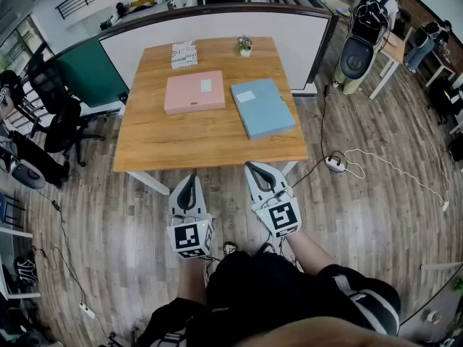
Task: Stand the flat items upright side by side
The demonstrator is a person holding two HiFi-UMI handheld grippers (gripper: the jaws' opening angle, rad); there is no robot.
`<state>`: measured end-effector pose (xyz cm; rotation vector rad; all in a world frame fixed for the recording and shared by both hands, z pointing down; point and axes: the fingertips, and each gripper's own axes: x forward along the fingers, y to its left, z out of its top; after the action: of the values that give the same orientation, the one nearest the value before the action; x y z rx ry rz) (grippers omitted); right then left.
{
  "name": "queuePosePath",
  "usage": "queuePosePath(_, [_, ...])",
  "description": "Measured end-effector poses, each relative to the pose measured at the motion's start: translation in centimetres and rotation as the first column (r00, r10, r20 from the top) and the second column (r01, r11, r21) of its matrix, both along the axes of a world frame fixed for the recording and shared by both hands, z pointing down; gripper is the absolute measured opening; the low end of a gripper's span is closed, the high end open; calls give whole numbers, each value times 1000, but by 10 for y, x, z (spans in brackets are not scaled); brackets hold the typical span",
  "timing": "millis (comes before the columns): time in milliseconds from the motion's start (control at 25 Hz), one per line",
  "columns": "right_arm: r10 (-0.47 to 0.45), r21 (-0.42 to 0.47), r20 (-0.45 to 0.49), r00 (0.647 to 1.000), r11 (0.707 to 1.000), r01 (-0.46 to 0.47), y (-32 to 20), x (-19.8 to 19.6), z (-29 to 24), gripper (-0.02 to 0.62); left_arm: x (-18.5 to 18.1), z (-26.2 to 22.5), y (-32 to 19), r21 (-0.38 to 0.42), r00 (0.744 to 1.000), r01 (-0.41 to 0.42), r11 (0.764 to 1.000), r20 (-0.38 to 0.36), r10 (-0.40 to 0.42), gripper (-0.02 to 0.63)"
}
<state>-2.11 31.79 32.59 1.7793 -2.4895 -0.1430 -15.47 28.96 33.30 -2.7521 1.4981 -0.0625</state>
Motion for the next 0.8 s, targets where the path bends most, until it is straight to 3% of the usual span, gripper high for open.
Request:
queuePosePath(200, [15,12,-1,1000,1000,-15,-19,-28,6,5,-30,3,-23,-9,1000,-17,1000,-10,17,0])
queuePosePath(480, [-1,-44,-13,1000,999,0,-41,-46,20,20,-34,23,-41,-45,998,-56,997,8,56,3])
queuePosePath(600, [-20,-70,-3,1000,997,20,-58,-48,36,93,-32,39,-55,-94,996,-77,993,34,81,157])
queuePosePath(800, [-54,-86,-3,999,995,54,-93,-41,46,143,-30,50,-90,-138,998,-60,989,18,63,183])
